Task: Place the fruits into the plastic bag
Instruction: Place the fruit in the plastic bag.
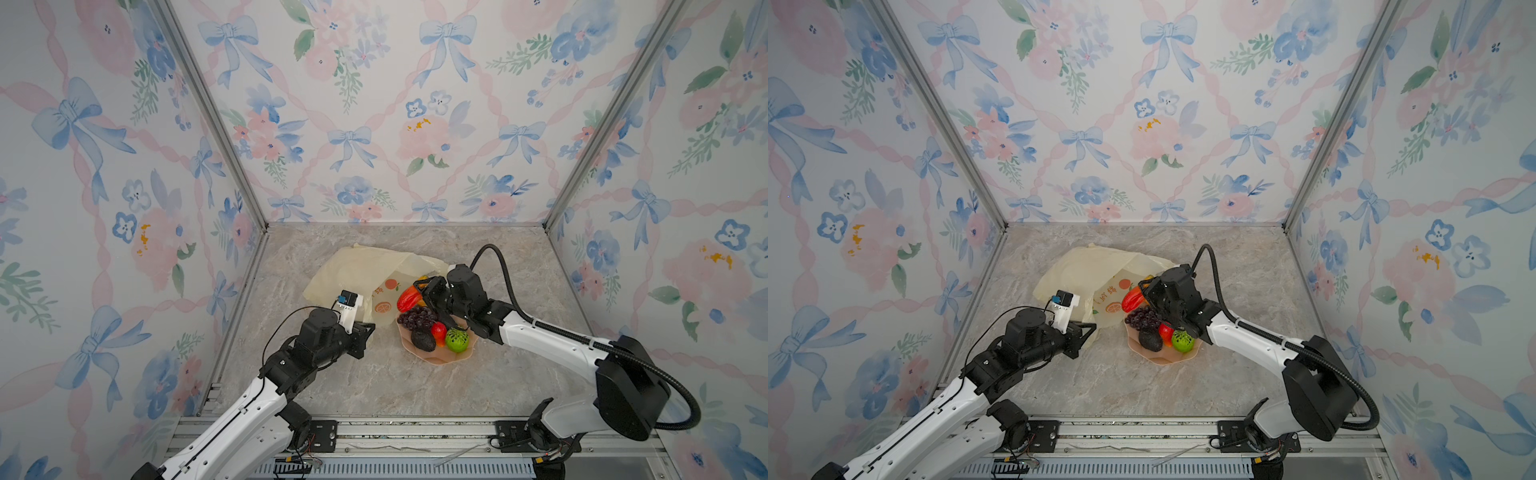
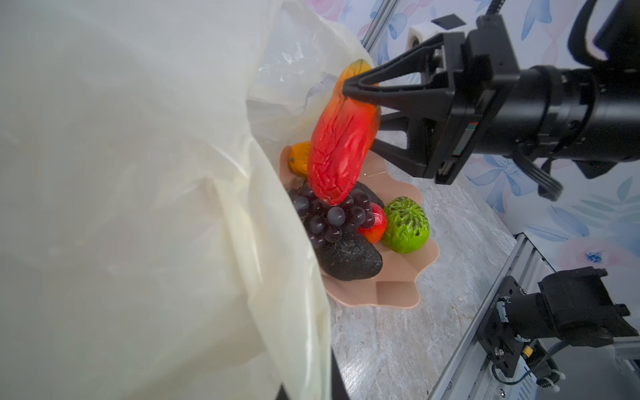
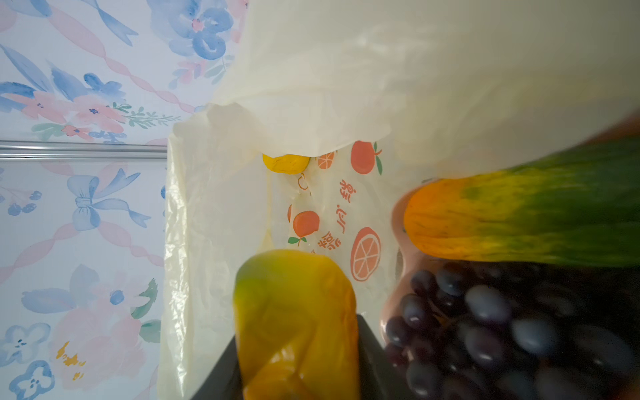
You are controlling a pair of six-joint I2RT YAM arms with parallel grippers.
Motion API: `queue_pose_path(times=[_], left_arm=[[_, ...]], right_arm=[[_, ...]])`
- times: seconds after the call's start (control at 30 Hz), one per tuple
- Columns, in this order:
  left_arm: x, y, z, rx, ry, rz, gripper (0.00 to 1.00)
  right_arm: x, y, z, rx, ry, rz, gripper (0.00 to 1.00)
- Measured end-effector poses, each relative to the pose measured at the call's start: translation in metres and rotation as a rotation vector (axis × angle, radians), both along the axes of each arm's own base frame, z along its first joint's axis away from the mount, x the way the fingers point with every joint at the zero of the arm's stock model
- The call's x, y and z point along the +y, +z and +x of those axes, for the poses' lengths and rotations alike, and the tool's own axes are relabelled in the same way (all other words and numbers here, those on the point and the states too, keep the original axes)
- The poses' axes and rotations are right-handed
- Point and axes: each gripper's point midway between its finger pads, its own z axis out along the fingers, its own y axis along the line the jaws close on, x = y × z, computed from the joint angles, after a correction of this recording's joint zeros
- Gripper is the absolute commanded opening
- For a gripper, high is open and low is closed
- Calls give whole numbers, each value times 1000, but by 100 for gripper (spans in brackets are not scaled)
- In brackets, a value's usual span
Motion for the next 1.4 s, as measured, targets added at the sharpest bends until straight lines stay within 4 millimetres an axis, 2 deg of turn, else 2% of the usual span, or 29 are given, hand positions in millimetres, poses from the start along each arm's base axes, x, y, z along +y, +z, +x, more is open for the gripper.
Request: queue_pose_path(times=[0.17,0.3,0.43,0.6,0.9,1.1,1.4], left_arm=[[0,0,0,0,0,0,0],[0,0,0,0,-1,0,0],[-1,0,-1,3,-7,-3,0],[-2,0,-2,4,-13,-5,0],[-2,0,-2,5,-14,-6,0],[-2,0,-2,5,-14,-6,0],[-2,0,-2,5,-14,-6,0]], right_arm=[[30,-8,17,9,4,57,40],[58,-31,31,46,6,103,40],[79,-54,35,93,12,123,41],[99,-57,40,114,23,177,42],[119,-50,50,118,50,239,46],[131,-59,56,138,65,252,48],[143,-68,63,160,78,261,61]])
